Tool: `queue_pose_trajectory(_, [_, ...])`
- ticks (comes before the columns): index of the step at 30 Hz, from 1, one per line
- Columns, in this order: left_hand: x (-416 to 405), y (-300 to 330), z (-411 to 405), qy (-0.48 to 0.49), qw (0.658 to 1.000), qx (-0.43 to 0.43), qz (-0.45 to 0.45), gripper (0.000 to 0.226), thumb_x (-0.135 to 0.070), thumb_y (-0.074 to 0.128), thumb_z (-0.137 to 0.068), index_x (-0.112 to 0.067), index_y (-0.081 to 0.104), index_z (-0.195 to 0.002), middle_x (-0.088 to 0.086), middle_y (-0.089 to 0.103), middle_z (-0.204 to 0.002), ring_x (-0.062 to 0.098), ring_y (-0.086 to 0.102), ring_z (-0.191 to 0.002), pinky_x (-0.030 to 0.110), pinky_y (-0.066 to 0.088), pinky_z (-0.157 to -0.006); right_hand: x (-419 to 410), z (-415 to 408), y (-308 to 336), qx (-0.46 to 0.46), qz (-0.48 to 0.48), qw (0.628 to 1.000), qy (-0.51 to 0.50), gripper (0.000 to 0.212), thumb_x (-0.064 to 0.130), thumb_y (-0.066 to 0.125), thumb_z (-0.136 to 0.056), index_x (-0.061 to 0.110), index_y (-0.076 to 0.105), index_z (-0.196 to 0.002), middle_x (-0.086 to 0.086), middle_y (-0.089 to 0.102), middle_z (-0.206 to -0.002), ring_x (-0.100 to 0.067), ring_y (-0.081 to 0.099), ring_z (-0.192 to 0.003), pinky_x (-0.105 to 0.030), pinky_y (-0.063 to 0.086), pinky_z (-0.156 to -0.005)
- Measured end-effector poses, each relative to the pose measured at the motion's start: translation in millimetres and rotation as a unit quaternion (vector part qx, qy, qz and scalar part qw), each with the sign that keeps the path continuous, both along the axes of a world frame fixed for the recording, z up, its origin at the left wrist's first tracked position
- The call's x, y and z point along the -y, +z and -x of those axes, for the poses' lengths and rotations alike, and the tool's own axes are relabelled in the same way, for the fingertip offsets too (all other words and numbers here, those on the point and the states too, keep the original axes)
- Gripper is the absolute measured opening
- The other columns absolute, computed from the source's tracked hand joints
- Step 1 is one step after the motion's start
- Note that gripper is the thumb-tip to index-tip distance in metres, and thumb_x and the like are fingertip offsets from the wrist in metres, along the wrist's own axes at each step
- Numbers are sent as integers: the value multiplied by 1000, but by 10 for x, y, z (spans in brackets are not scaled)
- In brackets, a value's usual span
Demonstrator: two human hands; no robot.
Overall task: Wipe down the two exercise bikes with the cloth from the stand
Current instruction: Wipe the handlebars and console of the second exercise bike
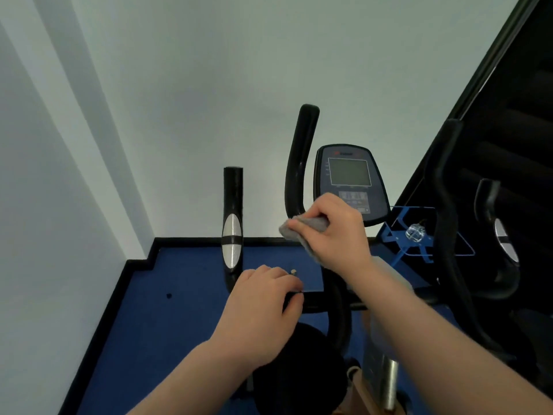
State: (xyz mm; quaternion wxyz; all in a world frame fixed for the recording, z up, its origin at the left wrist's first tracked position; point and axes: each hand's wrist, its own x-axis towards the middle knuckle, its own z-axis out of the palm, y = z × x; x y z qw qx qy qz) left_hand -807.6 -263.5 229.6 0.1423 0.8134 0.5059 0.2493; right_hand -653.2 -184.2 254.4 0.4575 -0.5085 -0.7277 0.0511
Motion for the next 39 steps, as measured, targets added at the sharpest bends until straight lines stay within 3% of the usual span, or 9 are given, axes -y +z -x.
queue_pose_trajectory(3, [-240,157,212,59,994,79,-54,21,-27,55,-89,-27,68,-105,-15,65,-105,4,53,-102,22,36,-96,263,-65,-185,-88,38,995,-23,22,32,80,-70,28,58,-70,14,58,-80,-6,58,-79,-18,44,-68])
queue_pose_trajectory(6, [-643,370,450,116,979,121,-119,22,-17,60,-86,-19,69,-105,-6,63,-114,12,51,-110,29,37,-99,443,-142,-316,-51,46,997,-39,17,35,77,-71,32,61,-77,17,55,-92,-9,57,-90,-25,46,-76])
queue_pose_trajectory(8, [-907,500,547,123,974,123,-144,28,-15,58,-86,-17,66,-113,-3,58,-124,14,47,-117,31,35,-103,332,-119,-230,-35,51,998,-22,17,28,76,-74,29,60,-76,16,53,-90,-9,56,-88,-22,45,-75])
queue_pose_trajectory(12, [-1239,526,498,104,984,117,-90,38,-25,48,-94,-15,51,-131,1,51,-134,15,37,-127,27,27,-106,-205,165,133,26,33,999,18,18,17,76,-77,17,59,-75,9,52,-85,-7,51,-85,-16,40,-75])
queue_pose_trajectory(17, [-1280,348,419,89,982,131,-99,36,-32,44,-95,-15,51,-126,0,50,-127,11,31,-121,17,22,-98,-377,286,141,-129,52,988,-72,22,27,75,-78,26,55,-69,5,59,-75,-9,59,-71,-22,43,-63])
queue_pose_trajectory(23, [-1331,313,471,74,979,152,-117,28,-27,48,-94,-16,57,-118,-3,55,-118,8,37,-114,22,32,-93,-170,238,22,-25,-20,997,-76,21,24,75,-76,20,55,-70,11,54,-75,-5,54,-72,-13,40,-62])
queue_pose_trajectory(28, [-1328,314,486,71,981,138,-115,29,-26,50,-92,-17,56,-119,-5,53,-118,7,36,-113,20,31,-92,-665,402,328,-16,-24,994,-105,19,17,76,-78,8,60,-71,1,58,-76,-10,54,-70,-26,45,-65])
queue_pose_trajectory(33, [-1332,319,530,63,983,126,-114,29,-27,51,-91,-20,55,-120,-8,52,-119,7,35,-115,21,33,-91,-623,190,481,-192,-146,953,-185,21,24,73,-79,33,54,-76,14,56,-80,3,55,-78,-7,40,-69])
queue_pose_trajectory(39, [-1339,312,504,75,983,120,-118,29,-26,53,-90,-19,55,-118,-7,52,-117,8,34,-114,20,31,-87,-646,343,310,-110,-6,988,-109,18,13,76,-76,11,58,-73,5,56,-85,5,54,-78,-7,40,-67])
